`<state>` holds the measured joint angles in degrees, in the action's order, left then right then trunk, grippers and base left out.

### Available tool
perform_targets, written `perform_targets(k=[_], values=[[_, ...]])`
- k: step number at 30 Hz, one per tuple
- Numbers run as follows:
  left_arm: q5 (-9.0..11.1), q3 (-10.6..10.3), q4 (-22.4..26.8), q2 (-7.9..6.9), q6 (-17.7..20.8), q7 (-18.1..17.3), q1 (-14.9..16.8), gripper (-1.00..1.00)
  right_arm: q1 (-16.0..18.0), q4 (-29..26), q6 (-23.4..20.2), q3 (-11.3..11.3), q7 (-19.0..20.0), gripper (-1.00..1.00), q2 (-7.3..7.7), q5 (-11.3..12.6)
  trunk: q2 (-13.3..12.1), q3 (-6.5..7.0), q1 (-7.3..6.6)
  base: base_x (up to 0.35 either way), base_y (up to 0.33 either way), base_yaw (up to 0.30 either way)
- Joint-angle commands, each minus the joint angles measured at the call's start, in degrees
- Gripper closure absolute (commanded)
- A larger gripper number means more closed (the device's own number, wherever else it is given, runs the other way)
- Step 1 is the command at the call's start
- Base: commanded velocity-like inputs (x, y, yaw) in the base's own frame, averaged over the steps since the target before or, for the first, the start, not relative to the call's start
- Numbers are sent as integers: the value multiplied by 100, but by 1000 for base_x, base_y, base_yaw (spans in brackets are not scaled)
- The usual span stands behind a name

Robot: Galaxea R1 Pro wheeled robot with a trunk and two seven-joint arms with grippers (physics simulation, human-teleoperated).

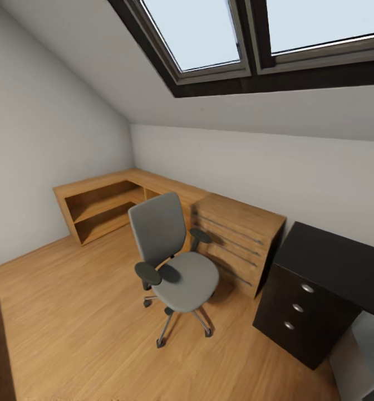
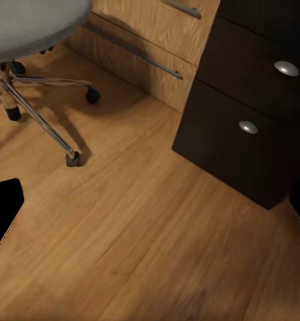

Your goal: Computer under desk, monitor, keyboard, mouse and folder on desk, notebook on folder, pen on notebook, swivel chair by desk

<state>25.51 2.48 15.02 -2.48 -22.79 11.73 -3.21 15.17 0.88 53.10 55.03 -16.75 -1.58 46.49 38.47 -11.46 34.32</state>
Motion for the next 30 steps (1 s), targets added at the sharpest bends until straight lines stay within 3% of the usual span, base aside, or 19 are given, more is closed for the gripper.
perform_targets(k=[1, 16, 25, 30], values=[[-3, 16, 12, -1, 1, 11, -4, -100, 6, 9, 5, 49, -54, -100, -6, -8, 7, -7, 2, 0, 0, 284], [4, 22, -46, -14, 9, 6, -4, -100, 4, -19, 12, 62, -65, -100, -23, -14, 7, -7, 2, 0, 0, 285], [-1, 21, -222, -16, 12, -394, -4, -100, 6, -18, 3, 45, -65, -100, -78, -17, 7, -7, 2, 0, 0, 285], [-5, 18, -226, -9, 1, -439, -4, -100, 7, -22, -6, 43, -65, -100, -74, -17, 7, -7, 2, 0, 0, 285]])
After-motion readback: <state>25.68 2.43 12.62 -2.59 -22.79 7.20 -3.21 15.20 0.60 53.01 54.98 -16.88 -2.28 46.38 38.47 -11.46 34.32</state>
